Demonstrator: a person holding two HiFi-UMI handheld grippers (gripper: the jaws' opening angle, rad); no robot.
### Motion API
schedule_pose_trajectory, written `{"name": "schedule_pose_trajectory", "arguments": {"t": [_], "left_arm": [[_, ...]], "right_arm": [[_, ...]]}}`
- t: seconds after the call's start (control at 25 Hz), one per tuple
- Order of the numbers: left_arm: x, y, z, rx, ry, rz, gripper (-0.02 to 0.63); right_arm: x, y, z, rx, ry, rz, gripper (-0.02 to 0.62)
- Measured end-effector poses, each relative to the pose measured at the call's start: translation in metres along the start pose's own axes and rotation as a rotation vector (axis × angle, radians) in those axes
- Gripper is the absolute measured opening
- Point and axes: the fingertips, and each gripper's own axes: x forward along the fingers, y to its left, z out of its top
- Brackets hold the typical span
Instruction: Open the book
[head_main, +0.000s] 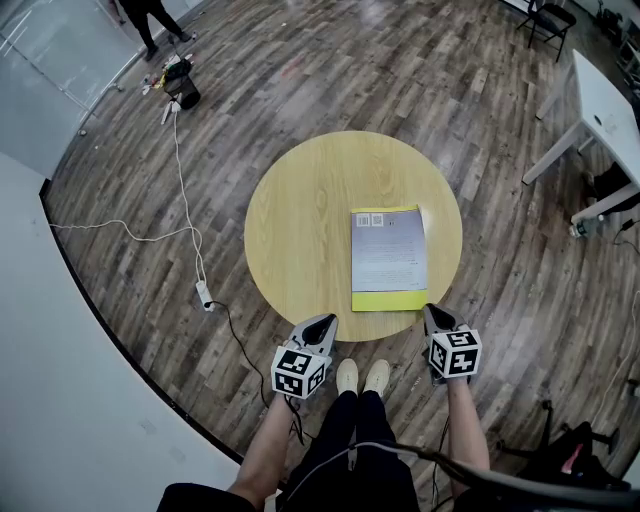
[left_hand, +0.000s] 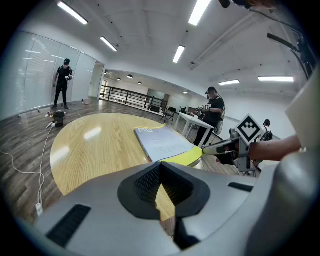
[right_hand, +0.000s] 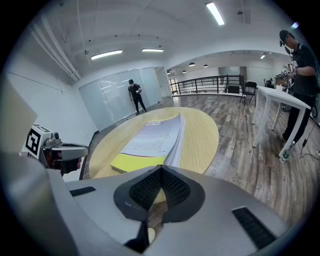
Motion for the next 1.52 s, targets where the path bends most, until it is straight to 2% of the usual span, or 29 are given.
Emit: {"name": "schedule_pose_trajectory", "arguments": {"t": [0.8, 1.52], "left_arm": [[-0.040, 0.015, 0.050, 0.025, -0.108, 0.047, -0.002], [-0.097, 0.038, 0.071, 0.008, -0.198, 0.132, -0.002]], "right_arm": [[-0.024, 0.044, 0.046, -0.094, -0.061, 0.034, 0.005], [-0.026, 0.120, 0.078, -0.210, -0.094, 0.138, 0.005]]}}
